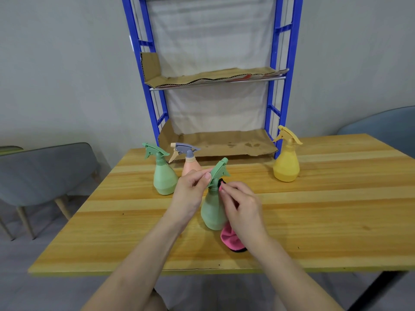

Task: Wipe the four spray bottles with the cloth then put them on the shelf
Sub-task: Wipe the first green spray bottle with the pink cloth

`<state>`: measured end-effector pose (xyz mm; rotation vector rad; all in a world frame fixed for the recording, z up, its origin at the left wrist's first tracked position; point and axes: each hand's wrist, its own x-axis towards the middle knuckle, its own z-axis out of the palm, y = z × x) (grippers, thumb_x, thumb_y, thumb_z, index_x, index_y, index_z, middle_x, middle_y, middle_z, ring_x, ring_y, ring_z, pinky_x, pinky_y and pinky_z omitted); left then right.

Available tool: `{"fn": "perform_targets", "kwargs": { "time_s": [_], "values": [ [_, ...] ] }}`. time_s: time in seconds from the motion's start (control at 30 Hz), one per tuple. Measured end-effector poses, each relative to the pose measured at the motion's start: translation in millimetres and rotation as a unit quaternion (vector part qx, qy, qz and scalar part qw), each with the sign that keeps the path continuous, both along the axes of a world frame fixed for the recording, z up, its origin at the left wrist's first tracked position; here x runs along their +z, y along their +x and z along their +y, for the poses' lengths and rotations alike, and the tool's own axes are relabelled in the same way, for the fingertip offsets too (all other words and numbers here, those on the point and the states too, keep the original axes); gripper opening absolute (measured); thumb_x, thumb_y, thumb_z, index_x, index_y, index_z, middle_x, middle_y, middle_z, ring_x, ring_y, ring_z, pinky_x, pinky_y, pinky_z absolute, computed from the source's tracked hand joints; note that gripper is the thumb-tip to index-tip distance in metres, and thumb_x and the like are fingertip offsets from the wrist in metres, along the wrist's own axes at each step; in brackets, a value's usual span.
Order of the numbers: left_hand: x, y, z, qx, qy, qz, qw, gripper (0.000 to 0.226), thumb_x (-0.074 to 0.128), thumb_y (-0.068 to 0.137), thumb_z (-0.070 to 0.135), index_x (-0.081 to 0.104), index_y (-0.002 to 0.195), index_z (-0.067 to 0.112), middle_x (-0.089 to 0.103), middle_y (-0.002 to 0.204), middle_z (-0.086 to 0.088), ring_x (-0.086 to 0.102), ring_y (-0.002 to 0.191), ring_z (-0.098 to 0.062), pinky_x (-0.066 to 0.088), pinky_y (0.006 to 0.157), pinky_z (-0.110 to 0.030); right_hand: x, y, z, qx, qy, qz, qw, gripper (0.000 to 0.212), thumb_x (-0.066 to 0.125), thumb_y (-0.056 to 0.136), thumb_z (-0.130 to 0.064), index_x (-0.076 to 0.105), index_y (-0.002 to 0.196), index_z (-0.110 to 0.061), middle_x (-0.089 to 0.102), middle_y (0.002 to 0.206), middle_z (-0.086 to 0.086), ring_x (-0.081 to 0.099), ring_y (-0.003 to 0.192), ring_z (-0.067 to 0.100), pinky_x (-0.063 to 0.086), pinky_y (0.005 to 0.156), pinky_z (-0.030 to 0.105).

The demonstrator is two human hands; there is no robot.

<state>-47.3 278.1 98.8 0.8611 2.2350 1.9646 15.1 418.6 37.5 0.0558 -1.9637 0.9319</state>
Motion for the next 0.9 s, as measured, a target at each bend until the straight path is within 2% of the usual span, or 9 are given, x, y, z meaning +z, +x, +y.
{"fn": "perform_targets", "kwargs": {
  "time_s": [0.1,0.27,0.4,0.47,0.57,0.7,0.9],
  "values": [
    [-0.2,-0.1,1.2,0.005,-0.003,0.012,1.000,0.028,0.054,0.107,0.017,0.075,0.121,0.029,0.076,0.120,0.004,0.066,0.119,-0.014,0.051,0.109,-0.043,6.1,-5.0,8.3,0.008,0.028,-0.029,0.999,0.016,0.066,0.099,-0.008,0.079,0.107,-0.007,0.070,0.100,0.000,0.066,0.090,0.014,0.056,0.077,0.035],
    [-0.8,2.0,3.1,0.012,0.000,0.016,1.000,0.030,0.053,0.107,0.016,0.075,0.120,0.031,0.076,0.120,0.006,0.066,0.119,-0.012,0.052,0.107,-0.044,-4.4,4.2,4.6,-0.004,0.090,0.025,0.996,0.019,0.069,0.099,-0.006,0.076,0.116,-0.004,0.069,0.103,0.003,0.065,0.094,0.019,0.055,0.081,0.029],
    [-3.1,-2.6,1.3,0.012,-0.011,0.012,1.000,0.029,0.054,0.106,0.024,0.075,0.126,0.025,0.075,0.122,0.002,0.065,0.121,-0.015,0.050,0.109,-0.048,-2.4,1.2,5.5,0.009,0.064,-0.006,0.998,0.019,0.064,0.102,-0.009,0.076,0.116,-0.006,0.067,0.103,-0.001,0.063,0.094,0.018,0.054,0.078,0.031],
    [-2.4,-2.2,0.3,0.008,-0.012,0.007,1.000,0.028,0.054,0.107,0.023,0.075,0.126,0.025,0.075,0.122,0.003,0.065,0.121,-0.014,0.050,0.109,-0.047,2.9,-5.0,9.7,0.017,0.066,-0.038,0.997,0.018,0.061,0.102,-0.008,0.076,0.111,-0.007,0.065,0.099,0.000,0.062,0.090,0.018,0.053,0.077,0.032],
    [-0.6,1.0,1.5,0.010,-0.006,0.001,1.000,0.029,0.053,0.108,0.018,0.076,0.124,0.026,0.075,0.121,0.006,0.066,0.120,-0.012,0.051,0.108,-0.044,3.9,-6.5,11.0,0.004,0.092,-0.028,0.995,0.016,0.063,0.100,-0.006,0.077,0.107,-0.004,0.064,0.094,0.002,0.061,0.085,0.018,0.051,0.074,0.028],
    [0.3,2.6,1.7,0.017,-0.008,0.003,1.000,0.029,0.053,0.108,0.021,0.075,0.125,0.028,0.075,0.121,0.007,0.066,0.119,-0.012,0.052,0.107,-0.046,-8.1,3.6,2.8,-0.018,0.114,0.017,0.993,0.018,0.066,0.101,-0.009,0.075,0.116,-0.003,0.067,0.100,0.003,0.062,0.092,0.019,0.054,0.078,0.030],
    [4.0,4.3,1.5,0.011,-0.012,0.009,1.000,0.030,0.052,0.108,0.019,0.075,0.120,0.034,0.075,0.120,0.006,0.066,0.118,-0.011,0.052,0.107,-0.043,-15.2,3.0,2.3,-0.040,0.194,0.048,0.979,0.026,0.071,0.097,-0.003,0.073,0.122,-0.001,0.068,0.111,0.009,0.061,0.094,0.025,0.056,0.073,0.036]
  ]
}}
